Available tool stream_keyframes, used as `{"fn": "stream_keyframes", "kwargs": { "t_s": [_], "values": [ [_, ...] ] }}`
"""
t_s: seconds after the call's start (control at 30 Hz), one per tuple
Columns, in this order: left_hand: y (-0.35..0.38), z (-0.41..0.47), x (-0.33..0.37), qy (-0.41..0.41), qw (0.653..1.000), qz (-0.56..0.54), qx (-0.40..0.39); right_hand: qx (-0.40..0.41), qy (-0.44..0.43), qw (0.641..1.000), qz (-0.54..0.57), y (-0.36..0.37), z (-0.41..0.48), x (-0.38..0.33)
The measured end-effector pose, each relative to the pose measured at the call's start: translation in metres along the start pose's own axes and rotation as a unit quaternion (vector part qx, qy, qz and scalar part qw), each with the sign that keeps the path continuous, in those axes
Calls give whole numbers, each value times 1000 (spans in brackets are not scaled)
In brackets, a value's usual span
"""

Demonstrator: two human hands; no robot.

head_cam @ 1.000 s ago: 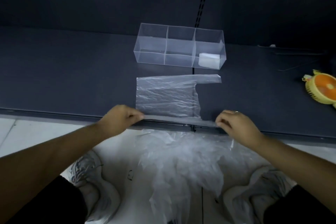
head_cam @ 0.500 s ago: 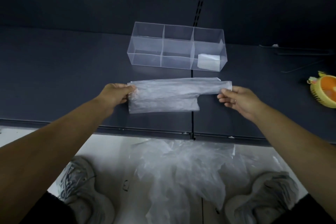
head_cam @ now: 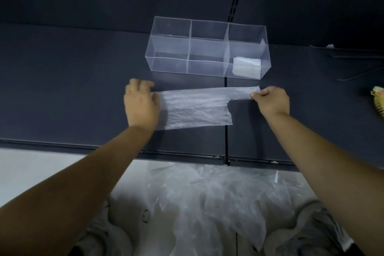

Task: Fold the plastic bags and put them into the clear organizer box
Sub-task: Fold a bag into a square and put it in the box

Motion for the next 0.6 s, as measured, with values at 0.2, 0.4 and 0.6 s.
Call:
{"fn": "stream_keyframes", "kwargs": {
  "t_s": [0.2, 0.4, 0.6],
  "values": [
    [37, -36, 4, 152, 964, 120, -181, 143, -145, 978, -49, 2, -45, -42],
    [51, -45, -7, 163, 944, 191, -214, -159, -417, 887, -119, 118, -134, -114],
    [48, -45, -6, 170, 947, 184, -203, -119, -368, 875, -291, 111, -73, -64]
  ]
}}
Point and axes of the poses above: each hand's wrist, its own z-axis towards the middle knuckle, its own y-axis out of the palm, x = y × z, the point moved 4 cm from there along z, towards the middle knuckle, and after that the axes turned 2 degrees about -z, right-handed, at the moved point
